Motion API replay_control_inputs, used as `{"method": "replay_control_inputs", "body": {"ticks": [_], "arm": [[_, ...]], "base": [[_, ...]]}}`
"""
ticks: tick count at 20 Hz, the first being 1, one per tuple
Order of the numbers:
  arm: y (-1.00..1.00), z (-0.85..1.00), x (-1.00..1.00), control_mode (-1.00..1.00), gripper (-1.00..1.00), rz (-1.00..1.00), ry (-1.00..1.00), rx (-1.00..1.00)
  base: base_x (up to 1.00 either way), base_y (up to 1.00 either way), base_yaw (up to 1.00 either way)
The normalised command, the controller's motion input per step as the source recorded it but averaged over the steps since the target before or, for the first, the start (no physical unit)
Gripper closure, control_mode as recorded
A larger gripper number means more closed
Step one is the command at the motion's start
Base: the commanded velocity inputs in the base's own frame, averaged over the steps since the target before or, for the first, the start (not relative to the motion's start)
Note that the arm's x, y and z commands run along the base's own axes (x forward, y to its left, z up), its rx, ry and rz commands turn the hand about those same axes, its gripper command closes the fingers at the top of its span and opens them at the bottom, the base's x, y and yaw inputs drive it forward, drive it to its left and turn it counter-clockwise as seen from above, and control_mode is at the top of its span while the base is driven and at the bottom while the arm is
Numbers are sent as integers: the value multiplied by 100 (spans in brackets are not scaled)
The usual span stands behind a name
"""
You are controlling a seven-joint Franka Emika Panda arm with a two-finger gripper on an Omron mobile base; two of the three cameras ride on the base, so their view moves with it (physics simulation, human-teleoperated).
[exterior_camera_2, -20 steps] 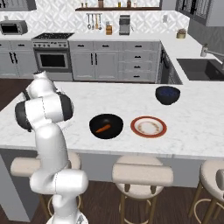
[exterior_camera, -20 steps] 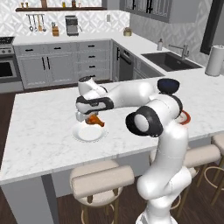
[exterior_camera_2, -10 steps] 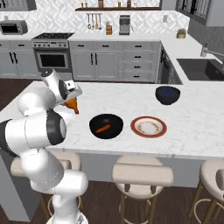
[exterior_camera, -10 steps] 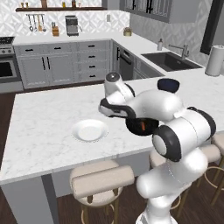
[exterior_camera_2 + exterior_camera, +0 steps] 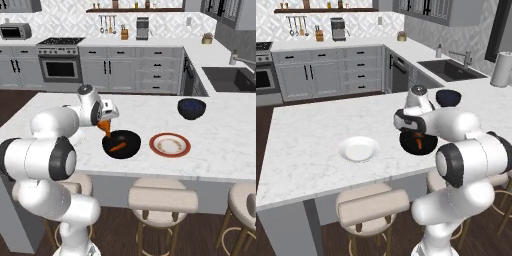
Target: Pick the chicken drumstick and carrot from their plates and place them in the bowl. Then put the bowl in the fridge.
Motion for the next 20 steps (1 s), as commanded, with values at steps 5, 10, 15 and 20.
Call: {"method": "replay_control_inputs", "body": {"ticks": [5,10,15,20], "arm": [[-51,-26,18,-100,100,0,16,0],[-4,-44,0,-100,100,0,19,0],[0,-31,9,-100,-100,0,5,0],[-20,-1,4,-100,-100,0,0,3]], "base": [[0,0,0],[0,0,0],[0,0,0],[0,0,0]]}}
